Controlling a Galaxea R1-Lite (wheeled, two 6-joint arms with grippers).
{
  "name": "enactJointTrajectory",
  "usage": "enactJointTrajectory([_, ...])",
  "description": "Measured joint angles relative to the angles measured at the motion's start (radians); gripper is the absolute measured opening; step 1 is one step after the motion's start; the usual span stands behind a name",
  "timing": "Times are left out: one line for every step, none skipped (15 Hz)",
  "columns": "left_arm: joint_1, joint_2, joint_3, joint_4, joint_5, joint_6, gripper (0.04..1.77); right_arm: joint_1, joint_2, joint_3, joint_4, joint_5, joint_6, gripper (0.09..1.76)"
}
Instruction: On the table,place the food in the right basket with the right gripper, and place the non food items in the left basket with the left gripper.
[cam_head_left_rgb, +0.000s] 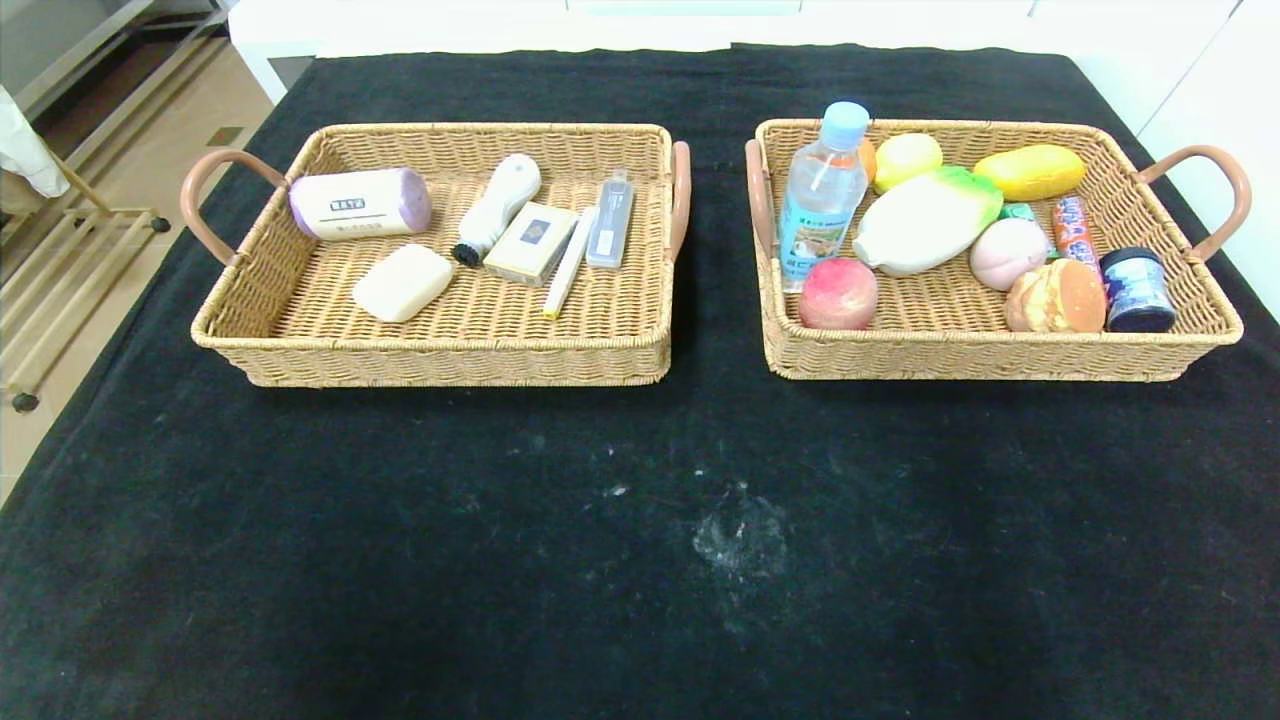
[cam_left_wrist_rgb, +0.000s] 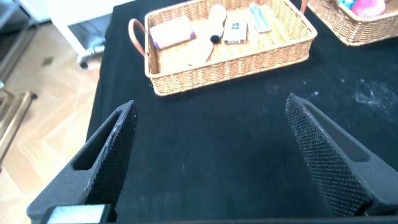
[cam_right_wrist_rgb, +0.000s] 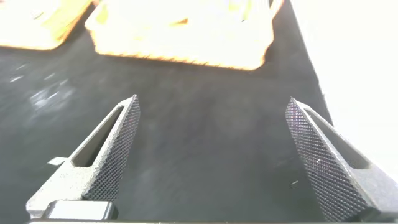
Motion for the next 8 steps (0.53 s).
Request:
enactJointTrajectory([-0.003, -0.029, 0.047, -0.03, 0.003, -0.001, 1.72, 0.0, -0.012, 0.028, -0.054, -0.031, -0.004, 1.71])
enactJointTrajectory([-0.005, -0.059, 0.099, -0.06, 0.006, -0.001, 1.72, 0.0, -0.021, 0.064, -0.108, -0.056, -0.007, 1.71])
enactJointTrajectory([-0.006, -0.079, 0.146, -0.087, 0.01, -0.001, 1.72, 0.0, -0.027, 0.105, -0.155, -0.071, -0.01, 1.71])
enactJointTrajectory([-0.007, -0.093, 0.192, -0.117, 0.016, -0.002, 1.72, 0.0, -0.031, 0.153, -0.193, -0.076, -0.014, 1.71])
enactJointTrajectory([-0.008, -0.103, 0.243, -0.146, 0.021, -0.004, 1.72, 0.0, -0.033, 0.208, -0.222, -0.078, -0.015, 1.71])
enactJointTrajectory([-0.008, -0.109, 0.3, -0.177, 0.024, -0.006, 1.72, 0.0, -0.034, 0.261, -0.236, -0.078, -0.016, 1.71])
enactJointTrajectory([-0.008, -0.114, 0.365, -0.218, 0.025, -0.008, 1.72, 0.0, -0.034, 0.308, -0.247, -0.075, -0.015, 1.71])
enactJointTrajectory([-0.008, -0.117, 0.43, -0.266, 0.025, -0.008, 1.72, 0.0, -0.035, 0.352, -0.251, -0.07, -0.014, 1.71])
